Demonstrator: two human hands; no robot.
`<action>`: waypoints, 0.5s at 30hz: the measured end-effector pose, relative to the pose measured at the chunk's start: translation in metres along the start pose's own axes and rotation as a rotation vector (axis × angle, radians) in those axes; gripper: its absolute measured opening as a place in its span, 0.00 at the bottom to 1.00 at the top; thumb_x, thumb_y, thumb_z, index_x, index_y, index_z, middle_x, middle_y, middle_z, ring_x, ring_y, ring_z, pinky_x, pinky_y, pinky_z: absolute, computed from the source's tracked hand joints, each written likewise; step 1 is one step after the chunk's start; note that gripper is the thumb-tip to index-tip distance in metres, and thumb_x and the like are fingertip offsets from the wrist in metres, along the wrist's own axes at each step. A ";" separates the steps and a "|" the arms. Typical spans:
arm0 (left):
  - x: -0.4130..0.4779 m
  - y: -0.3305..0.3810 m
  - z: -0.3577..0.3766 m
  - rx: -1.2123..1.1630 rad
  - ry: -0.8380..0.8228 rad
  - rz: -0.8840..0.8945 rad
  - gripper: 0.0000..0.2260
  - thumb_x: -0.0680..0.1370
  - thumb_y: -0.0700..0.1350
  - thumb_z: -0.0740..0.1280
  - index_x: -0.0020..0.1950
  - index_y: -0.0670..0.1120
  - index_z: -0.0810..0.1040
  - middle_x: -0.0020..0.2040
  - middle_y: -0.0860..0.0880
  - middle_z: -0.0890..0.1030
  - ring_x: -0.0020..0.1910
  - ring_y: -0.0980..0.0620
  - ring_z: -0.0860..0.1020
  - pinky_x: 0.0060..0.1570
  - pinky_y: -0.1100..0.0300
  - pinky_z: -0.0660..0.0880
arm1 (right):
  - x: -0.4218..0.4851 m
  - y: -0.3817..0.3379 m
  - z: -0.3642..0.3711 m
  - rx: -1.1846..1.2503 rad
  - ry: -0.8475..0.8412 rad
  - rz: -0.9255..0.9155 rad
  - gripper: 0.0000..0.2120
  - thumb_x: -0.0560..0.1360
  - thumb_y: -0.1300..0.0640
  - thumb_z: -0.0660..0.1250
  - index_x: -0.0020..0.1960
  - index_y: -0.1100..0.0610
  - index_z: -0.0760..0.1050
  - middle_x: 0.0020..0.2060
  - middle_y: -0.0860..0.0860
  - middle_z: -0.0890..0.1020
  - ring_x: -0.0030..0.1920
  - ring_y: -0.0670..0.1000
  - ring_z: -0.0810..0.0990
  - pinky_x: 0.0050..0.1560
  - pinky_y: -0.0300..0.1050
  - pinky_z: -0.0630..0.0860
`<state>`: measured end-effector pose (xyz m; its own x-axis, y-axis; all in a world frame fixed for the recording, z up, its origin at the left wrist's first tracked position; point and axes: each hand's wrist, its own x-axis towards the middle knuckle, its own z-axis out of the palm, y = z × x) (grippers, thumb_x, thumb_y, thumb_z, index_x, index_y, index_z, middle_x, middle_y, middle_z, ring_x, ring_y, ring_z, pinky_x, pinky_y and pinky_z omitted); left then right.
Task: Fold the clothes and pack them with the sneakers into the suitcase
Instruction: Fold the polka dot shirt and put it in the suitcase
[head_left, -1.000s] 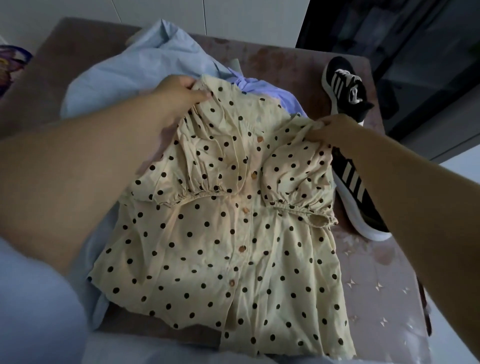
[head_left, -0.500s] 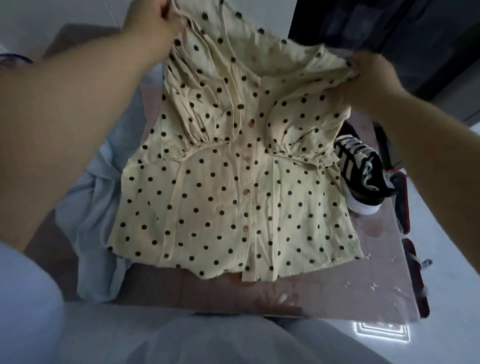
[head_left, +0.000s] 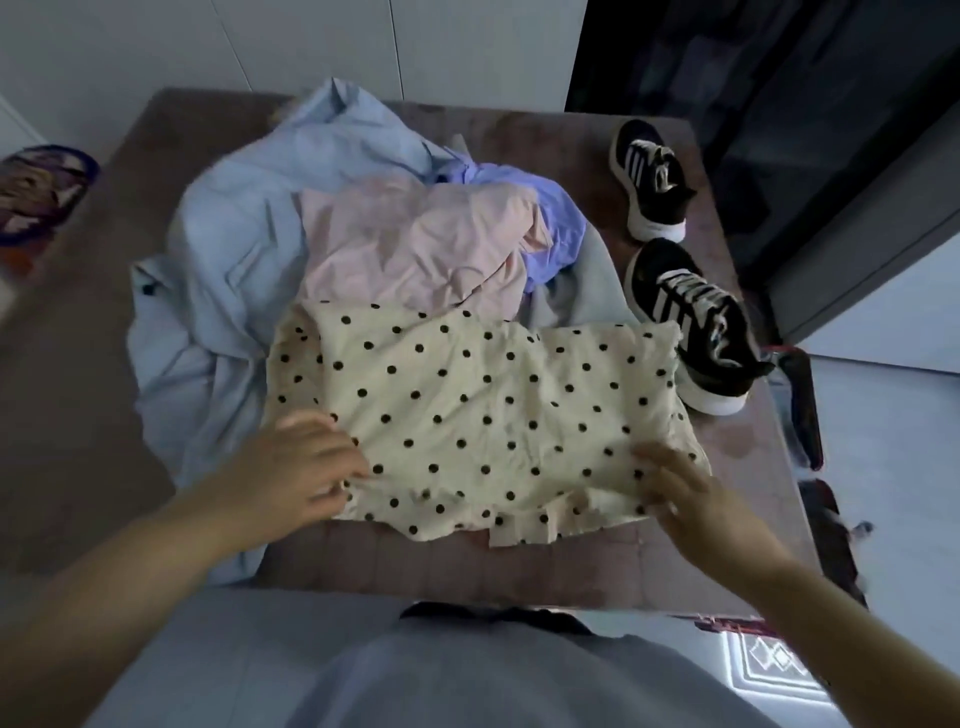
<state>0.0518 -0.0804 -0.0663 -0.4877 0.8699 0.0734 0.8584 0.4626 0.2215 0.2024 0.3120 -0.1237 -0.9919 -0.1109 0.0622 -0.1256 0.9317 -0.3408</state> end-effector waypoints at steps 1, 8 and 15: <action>-0.006 0.003 0.010 0.011 -0.030 0.003 0.09 0.67 0.50 0.60 0.46 0.55 0.68 0.36 0.56 0.79 0.41 0.57 0.71 0.57 0.64 0.62 | -0.007 -0.001 0.012 0.009 -0.038 -0.016 0.10 0.69 0.59 0.70 0.45 0.51 0.70 0.62 0.48 0.73 0.43 0.55 0.82 0.28 0.48 0.79; -0.020 0.026 0.020 0.057 0.212 0.035 0.04 0.69 0.44 0.64 0.42 0.49 0.71 0.35 0.51 0.77 0.39 0.53 0.70 0.56 0.56 0.68 | -0.018 -0.025 0.008 0.283 0.282 0.145 0.12 0.72 0.53 0.60 0.35 0.60 0.71 0.51 0.48 0.78 0.41 0.41 0.75 0.40 0.31 0.71; -0.045 0.011 0.073 0.245 -0.176 -0.165 0.13 0.65 0.42 0.59 0.46 0.52 0.77 0.41 0.55 0.79 0.45 0.51 0.74 0.58 0.56 0.64 | -0.020 -0.016 0.030 0.126 -0.321 0.281 0.10 0.76 0.45 0.62 0.40 0.48 0.66 0.69 0.37 0.64 0.64 0.44 0.68 0.56 0.35 0.66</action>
<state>0.0944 -0.1021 -0.1379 -0.6068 0.7861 -0.1178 0.7931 0.6085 -0.0249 0.2238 0.2888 -0.1478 -0.9415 0.0203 -0.3364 0.1680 0.8936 -0.4163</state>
